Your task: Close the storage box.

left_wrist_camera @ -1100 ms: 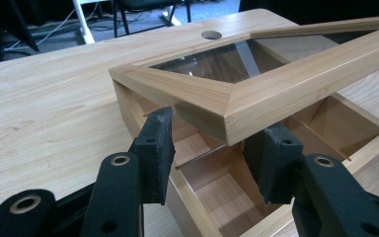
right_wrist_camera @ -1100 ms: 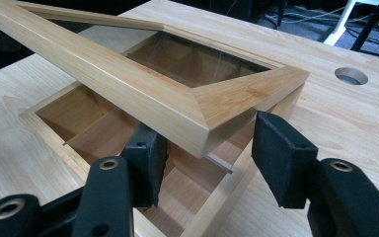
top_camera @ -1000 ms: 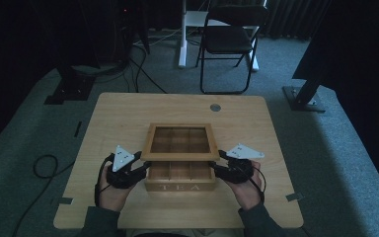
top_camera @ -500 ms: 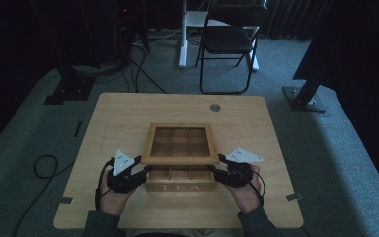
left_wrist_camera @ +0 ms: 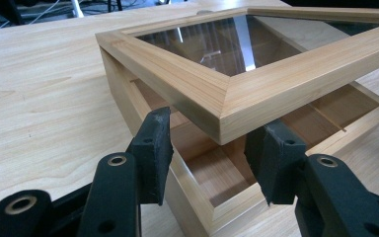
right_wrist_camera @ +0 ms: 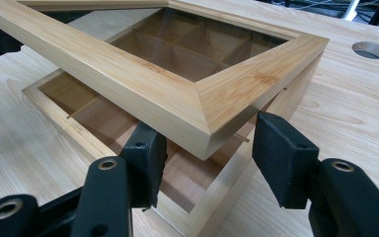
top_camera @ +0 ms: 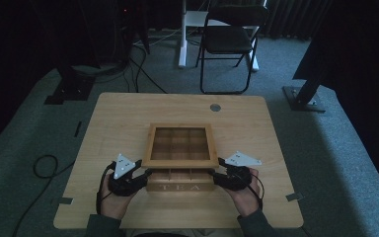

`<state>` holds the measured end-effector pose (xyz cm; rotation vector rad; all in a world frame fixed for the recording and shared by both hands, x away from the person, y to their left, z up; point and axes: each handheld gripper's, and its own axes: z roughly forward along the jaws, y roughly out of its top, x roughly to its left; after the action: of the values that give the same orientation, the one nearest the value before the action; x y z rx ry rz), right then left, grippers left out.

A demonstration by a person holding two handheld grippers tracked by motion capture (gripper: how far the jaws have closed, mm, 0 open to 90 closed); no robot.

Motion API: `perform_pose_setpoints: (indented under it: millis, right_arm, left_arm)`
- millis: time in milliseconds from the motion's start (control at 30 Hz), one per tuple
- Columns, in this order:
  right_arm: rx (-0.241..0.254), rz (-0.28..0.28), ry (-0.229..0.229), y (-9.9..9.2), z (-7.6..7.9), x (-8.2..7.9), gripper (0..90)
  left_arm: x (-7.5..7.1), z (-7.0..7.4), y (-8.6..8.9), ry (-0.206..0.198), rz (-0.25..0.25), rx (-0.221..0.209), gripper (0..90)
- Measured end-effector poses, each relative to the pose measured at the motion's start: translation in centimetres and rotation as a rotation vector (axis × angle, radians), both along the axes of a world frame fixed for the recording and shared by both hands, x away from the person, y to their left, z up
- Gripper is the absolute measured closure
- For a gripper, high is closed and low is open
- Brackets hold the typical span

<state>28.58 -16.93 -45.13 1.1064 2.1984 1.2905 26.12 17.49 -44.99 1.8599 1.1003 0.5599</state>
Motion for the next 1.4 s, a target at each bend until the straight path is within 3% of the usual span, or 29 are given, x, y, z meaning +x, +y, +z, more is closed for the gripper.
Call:
perform_pose_setpoints:
  millis: [300,1400]
  right_arm:
    - [-0.028,0.002,-0.003,0.2,-0.4,-0.2,46.3]
    - [-0.027,0.022,0.028,0.0,-1.9,-0.9,46.3]
  left_arm:
    - [-0.3,-0.6,0.0,0.011,0.005,0.002,53.1]
    - [-1.1,-2.0,-0.2,0.044,0.015,-0.005,53.1]
